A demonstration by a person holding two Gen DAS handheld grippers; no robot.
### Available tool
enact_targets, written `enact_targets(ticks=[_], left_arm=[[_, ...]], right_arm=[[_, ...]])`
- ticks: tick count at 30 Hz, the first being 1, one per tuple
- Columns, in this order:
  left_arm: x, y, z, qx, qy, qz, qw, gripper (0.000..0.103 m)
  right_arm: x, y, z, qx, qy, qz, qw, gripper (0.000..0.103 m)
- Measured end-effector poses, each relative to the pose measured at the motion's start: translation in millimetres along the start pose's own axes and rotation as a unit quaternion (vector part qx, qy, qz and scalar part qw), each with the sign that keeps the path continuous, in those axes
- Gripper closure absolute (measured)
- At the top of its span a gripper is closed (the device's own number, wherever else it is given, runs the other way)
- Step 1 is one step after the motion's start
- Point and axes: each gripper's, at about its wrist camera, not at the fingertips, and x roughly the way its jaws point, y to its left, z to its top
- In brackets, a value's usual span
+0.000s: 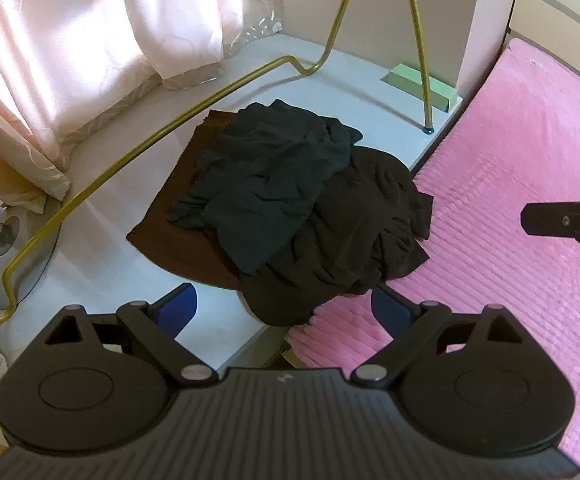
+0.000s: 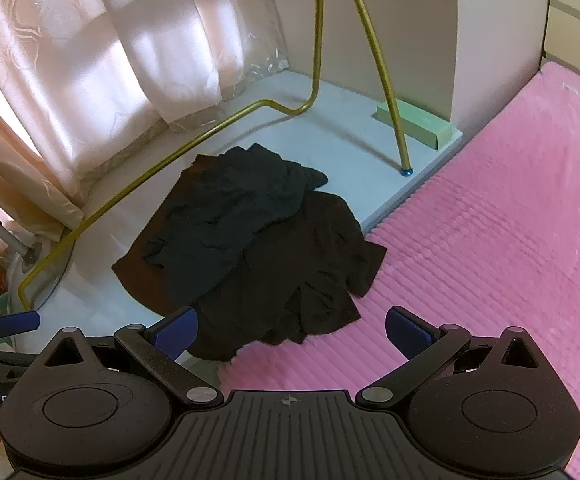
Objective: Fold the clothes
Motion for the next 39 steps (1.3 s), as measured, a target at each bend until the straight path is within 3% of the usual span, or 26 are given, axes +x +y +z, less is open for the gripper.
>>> enact_targets(ticks=[10,24,32,39], left_arm=[[2,-21,3,0.004,0.010,0.009,0.9999,0.011],[1,-47,-7,0.008,0.009,0.041,0.9991,0.011],[36,-32,-16,0.089,0.001,0.099,0.9910,0.011],[131,-9,-10,0.193,0.007,0.072,0.9785,0.011]], right_arm=[[9,-26,2,0.025,0.029,0.023,0.999,0.001],[23,-48,2,-0.007,0.051,0.046,0.998,0.001],[60,-36,15,-0.049,0.038,0.091,0.994,0.001],[154,-17,32,-0.033,-0.005,0.134,0.990,0.001]])
